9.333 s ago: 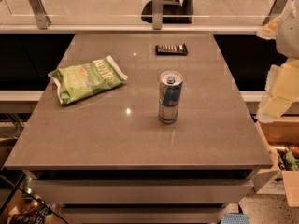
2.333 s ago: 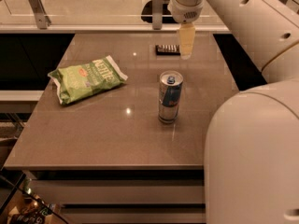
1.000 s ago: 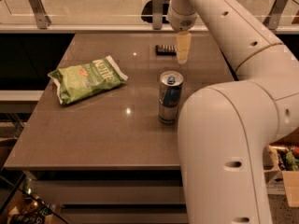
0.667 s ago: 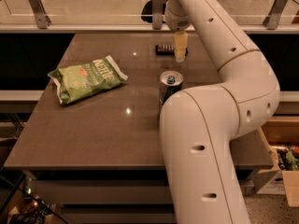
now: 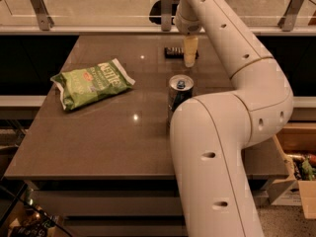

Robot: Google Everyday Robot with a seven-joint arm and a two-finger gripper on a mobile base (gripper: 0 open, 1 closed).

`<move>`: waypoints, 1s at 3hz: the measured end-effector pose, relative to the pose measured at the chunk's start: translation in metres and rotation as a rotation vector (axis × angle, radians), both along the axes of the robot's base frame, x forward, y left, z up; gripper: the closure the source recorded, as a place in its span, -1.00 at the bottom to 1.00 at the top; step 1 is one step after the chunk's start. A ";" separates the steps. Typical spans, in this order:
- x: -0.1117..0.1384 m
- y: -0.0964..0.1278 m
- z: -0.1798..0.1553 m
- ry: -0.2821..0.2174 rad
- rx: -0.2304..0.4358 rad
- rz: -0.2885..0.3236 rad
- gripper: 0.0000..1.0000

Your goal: Pick rxbar chocolate

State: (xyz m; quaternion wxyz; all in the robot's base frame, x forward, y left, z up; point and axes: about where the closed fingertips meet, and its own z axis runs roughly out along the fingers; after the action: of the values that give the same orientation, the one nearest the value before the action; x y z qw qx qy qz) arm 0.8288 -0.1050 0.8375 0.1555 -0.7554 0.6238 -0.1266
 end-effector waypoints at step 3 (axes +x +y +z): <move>0.012 0.008 0.002 -0.025 -0.029 0.032 -1.00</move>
Offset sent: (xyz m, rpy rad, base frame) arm 0.0300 0.0023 0.0251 -0.0375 -0.0328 0.0343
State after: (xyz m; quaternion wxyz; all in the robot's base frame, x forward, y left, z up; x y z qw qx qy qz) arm 0.8409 -0.0969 0.8399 0.1542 -0.7658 0.6078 -0.1425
